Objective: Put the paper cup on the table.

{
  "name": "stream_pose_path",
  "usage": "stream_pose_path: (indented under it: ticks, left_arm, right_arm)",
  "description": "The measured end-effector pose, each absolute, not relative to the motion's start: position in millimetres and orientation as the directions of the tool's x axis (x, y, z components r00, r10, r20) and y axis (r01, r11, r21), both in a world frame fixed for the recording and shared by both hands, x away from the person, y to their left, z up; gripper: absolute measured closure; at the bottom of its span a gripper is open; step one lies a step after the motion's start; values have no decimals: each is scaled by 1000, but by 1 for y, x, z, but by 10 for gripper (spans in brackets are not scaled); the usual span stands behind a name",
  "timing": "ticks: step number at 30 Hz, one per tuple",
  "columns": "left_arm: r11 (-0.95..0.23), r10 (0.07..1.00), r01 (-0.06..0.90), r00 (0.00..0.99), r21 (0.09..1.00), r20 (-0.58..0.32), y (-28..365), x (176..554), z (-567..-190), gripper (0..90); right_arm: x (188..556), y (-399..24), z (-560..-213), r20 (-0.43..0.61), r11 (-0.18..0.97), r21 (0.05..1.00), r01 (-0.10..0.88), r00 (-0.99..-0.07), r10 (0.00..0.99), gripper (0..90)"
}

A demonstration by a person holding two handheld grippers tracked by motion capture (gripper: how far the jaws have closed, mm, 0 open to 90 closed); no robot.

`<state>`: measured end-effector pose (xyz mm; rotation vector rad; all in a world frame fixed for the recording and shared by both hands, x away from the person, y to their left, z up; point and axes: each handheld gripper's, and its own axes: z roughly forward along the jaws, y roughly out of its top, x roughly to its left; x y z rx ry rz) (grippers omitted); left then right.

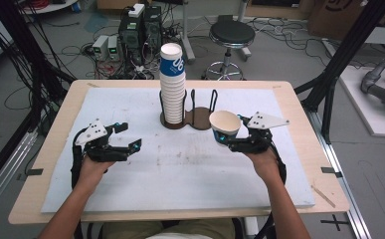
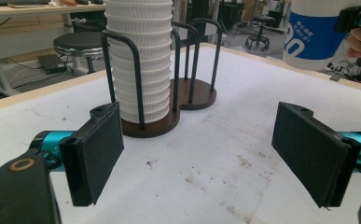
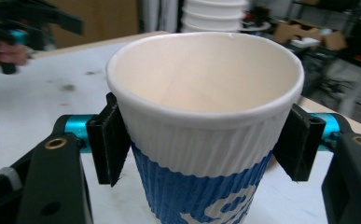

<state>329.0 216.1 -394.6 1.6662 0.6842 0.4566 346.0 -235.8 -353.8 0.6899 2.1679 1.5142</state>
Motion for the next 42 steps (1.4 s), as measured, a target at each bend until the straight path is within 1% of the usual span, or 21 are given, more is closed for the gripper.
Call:
stream_pose_path:
  ticks: [1, 2, 3, 4, 8, 9, 10, 12, 14, 22, 27, 30, 42]
  left_arm:
    - [-110, 658, 188, 749, 976, -70, 216, 330, -395, 165]
    - [-113, 660, 192, 748, 975, -71, 217, 330, -395, 165]
    - [-113, 660, 192, 748, 975, -71, 217, 330, -395, 165]
    - [-108, 658, 197, 749, 974, -79, 216, 331, -396, 166]
    - [-110, 656, 200, 750, 974, -80, 216, 331, -396, 167]
    - [-111, 657, 198, 750, 974, -78, 216, 331, -396, 167]
    - [-111, 657, 202, 750, 973, -81, 216, 331, -397, 167]
    - [-112, 658, 204, 748, 973, -81, 216, 331, -397, 167]
    - [-113, 659, 208, 748, 972, -84, 216, 331, -398, 167]
    - [-113, 660, 215, 746, 970, -88, 217, 332, -399, 167]
    - [-120, 659, 215, 748, 969, -85, 217, 333, -400, 167]
    - [-119, 659, 216, 747, 969, -86, 217, 333, -400, 167]
    - [-124, 660, 217, 747, 968, -83, 218, 333, -401, 167]
  right_arm:
    - [348, -239, -355, -52, 292, 942, 169, -782, 621, 299]
    - [353, -248, -359, -47, 278, 943, 184, -751, 659, 299]
    - [353, -248, -359, -47, 278, 943, 184, -751, 659, 299]
    - [358, -257, -364, -41, 271, 940, 209, -718, 695, 299]
    - [367, -274, -374, -33, 256, 932, 255, -645, 763, 297]
    - [367, -274, -374, -33, 256, 932, 255, -645, 763, 297]
    - [372, -283, -381, -7, 223, 934, 277, -611, 791, 290]
    - [374, -288, -385, 4, 204, 935, 289, -584, 812, 286]
    - [376, -290, -389, 0, 208, 928, 308, -560, 829, 286]
    - [392, -295, -402, 4, 196, 918, 344, -503, 864, 286]
    - [400, -295, -407, 9, 190, 914, 359, -485, 874, 286]
    - [406, -293, -413, -15, 208, 907, 367, -466, 885, 285]
    - [414, -286, -426, 9, 220, 881, 420, -479, 878, 271]
